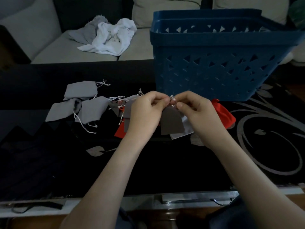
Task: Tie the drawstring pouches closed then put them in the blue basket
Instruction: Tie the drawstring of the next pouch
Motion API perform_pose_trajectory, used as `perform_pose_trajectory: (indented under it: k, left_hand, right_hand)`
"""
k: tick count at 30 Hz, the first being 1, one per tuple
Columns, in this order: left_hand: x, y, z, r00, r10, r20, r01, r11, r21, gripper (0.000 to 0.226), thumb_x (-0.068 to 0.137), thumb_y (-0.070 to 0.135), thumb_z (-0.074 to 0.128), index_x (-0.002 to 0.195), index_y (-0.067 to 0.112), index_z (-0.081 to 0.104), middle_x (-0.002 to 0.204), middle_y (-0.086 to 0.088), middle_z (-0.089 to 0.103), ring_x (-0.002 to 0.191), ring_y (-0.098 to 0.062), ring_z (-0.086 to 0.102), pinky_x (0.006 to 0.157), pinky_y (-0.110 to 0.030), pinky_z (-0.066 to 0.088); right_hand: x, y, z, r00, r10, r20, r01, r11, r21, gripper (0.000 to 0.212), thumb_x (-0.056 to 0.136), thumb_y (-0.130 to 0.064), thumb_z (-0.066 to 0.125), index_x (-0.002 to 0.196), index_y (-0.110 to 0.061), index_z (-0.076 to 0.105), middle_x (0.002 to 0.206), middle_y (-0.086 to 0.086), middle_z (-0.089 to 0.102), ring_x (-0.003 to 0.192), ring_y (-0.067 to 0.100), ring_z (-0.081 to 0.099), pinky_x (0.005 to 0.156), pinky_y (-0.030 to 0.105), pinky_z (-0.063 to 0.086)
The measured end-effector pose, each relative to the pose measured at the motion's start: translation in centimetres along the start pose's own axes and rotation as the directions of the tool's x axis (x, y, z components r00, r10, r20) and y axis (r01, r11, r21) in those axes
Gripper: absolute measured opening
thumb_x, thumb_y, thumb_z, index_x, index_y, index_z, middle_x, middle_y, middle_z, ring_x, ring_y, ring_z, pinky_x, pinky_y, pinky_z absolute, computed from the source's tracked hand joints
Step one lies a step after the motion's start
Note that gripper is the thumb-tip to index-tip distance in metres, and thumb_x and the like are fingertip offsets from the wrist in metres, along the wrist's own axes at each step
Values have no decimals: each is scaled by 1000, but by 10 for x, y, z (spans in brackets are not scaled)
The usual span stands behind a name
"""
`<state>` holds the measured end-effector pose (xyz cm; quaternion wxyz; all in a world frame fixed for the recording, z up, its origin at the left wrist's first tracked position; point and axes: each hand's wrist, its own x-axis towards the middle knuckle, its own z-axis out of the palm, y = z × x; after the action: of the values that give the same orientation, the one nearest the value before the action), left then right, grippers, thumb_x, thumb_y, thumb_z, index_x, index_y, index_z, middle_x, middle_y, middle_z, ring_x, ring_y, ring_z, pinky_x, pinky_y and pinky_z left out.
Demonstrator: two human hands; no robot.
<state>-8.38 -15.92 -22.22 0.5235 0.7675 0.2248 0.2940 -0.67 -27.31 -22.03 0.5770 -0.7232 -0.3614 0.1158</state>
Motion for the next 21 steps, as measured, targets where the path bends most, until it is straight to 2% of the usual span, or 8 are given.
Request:
perform_pose_trajectory:
  k: [3, 8, 11, 15, 18, 21]
  left_hand:
    - [0, -2, 1, 1000, 19, 12, -19, 999, 34, 10, 90, 14, 62, 89, 17, 72, 85, 3, 72, 85, -11, 67, 84, -34, 53]
    - [0, -2, 2, 996, 62, 62, -67, 995, 77, 12, 90, 11, 61, 89, 17, 72, 85, 4, 71, 84, -11, 66, 81, -31, 50]
    - [-1, -3, 1, 991, 77, 105, -88, 991, 103, 13, 91, 12, 59, 91, 17, 72, 86, 6, 71, 85, -8, 64, 80, -24, 48]
    - [-2, -3, 3, 983, 68, 171, -85, 992, 92, 13, 90, 15, 62, 86, 28, 66, 81, 13, 68, 77, -2, 62, 72, -17, 46]
    - [-3, -2, 5, 987, 96, 132, -107, 991, 80, 4, 86, 20, 68, 84, 23, 66, 78, 7, 67, 71, -4, 59, 69, -15, 44]
    - [-4, -4, 7, 988, 137, 68, -145, 980, 139, 9, 87, 18, 66, 80, 13, 67, 71, 4, 66, 66, -1, 56, 62, -11, 39]
  right_hand:
    - [-1, 1, 4, 998, -52, -47, 49, 996, -68, 27, 88, -1, 59, 85, -27, 62, 81, -10, 67, 84, 7, 63, 84, 36, 50]
    - [-3, -1, 6, 996, -60, -62, 56, 997, -57, 25, 89, -5, 61, 105, -23, 56, 76, -4, 67, 77, 4, 62, 74, 18, 45]
    - [-3, -1, 7, 996, -56, -74, 49, 994, -99, 21, 88, -5, 61, 101, -22, 60, 77, -5, 66, 78, 4, 61, 74, 20, 45]
    - [-4, 0, 6, 992, -40, -120, 26, 993, -114, 16, 88, -5, 61, 93, -20, 60, 77, -10, 66, 80, 4, 61, 73, 18, 45]
    - [-4, 1, 6, 992, -40, -116, 25, 992, -121, 16, 88, -5, 60, 94, -20, 59, 77, -12, 66, 80, 1, 61, 71, 13, 45]
    - [-4, 4, 8, 997, -41, -72, 28, 985, -170, 13, 88, -8, 62, 94, -20, 58, 79, -9, 66, 80, -1, 60, 69, 8, 43]
